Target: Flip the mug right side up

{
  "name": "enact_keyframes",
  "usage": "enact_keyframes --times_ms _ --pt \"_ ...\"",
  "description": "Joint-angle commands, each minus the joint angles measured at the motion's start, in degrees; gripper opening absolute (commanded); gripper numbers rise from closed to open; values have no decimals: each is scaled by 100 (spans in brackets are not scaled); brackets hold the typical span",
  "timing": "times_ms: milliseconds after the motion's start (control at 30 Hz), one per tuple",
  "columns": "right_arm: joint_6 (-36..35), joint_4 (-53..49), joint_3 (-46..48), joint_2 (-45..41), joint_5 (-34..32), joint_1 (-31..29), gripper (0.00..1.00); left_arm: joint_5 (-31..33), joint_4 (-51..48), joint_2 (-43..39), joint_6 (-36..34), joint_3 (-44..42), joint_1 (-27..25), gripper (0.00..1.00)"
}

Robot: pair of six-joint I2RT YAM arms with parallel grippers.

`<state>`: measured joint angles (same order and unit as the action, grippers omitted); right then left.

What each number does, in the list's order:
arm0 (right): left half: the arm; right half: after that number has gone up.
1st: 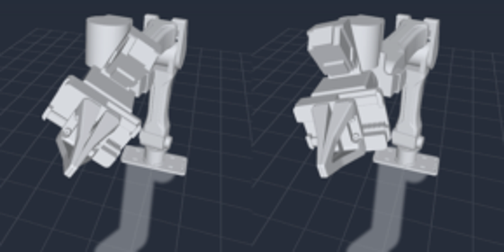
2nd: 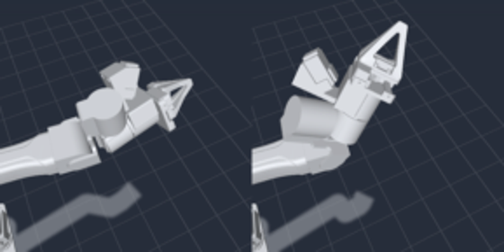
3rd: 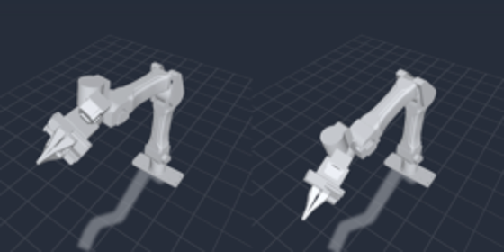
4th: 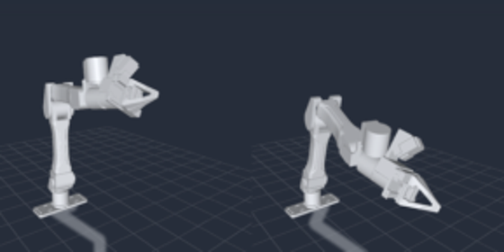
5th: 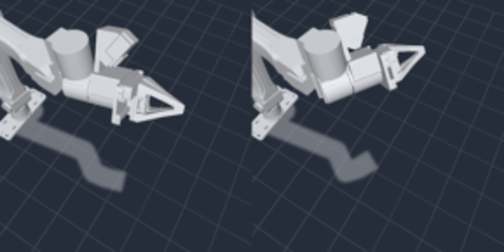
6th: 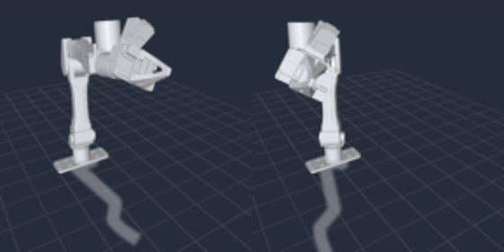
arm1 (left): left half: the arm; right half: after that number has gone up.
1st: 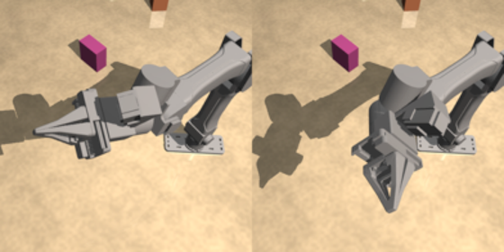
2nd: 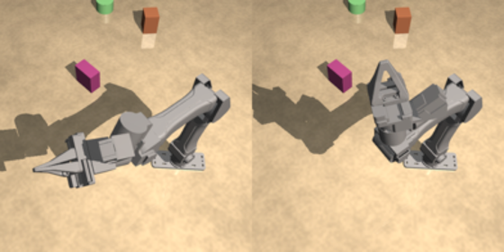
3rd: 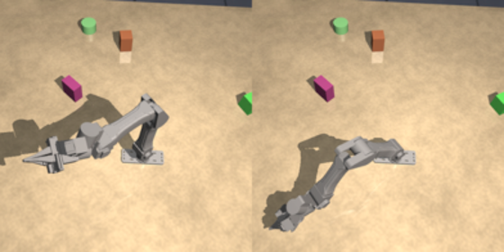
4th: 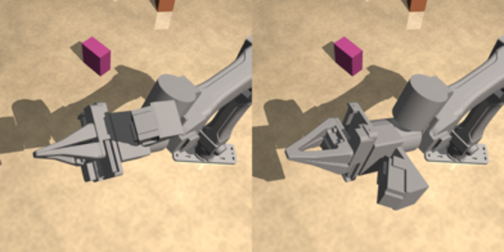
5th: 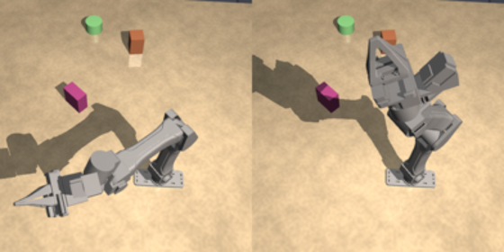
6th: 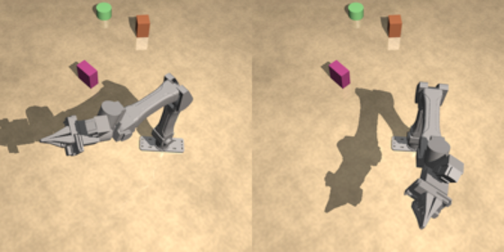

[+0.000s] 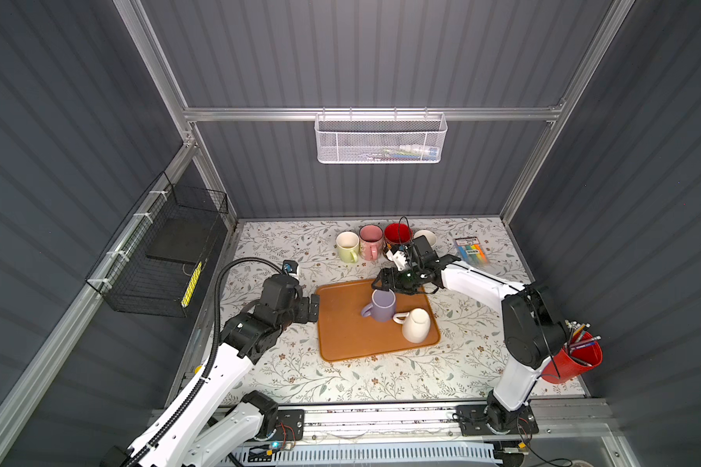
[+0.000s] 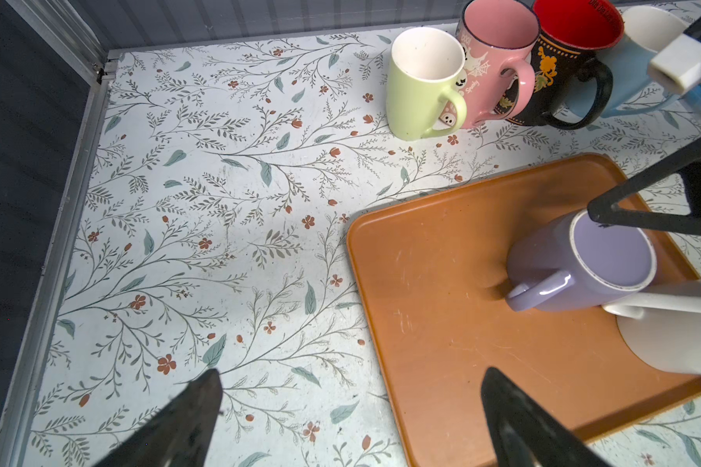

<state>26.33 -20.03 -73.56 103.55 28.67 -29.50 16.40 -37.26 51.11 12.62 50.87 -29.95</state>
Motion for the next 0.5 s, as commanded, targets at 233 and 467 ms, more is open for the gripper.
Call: enact_keyframes --times_ms 233,467 --pt "-452 -784 -382 -617 -654 -82 84 -832 27 547 90 220 -10 85" --pt "-756 -1187 158 -1389 -1422 23 83 -1249 326 1496 437 397 -286 60"
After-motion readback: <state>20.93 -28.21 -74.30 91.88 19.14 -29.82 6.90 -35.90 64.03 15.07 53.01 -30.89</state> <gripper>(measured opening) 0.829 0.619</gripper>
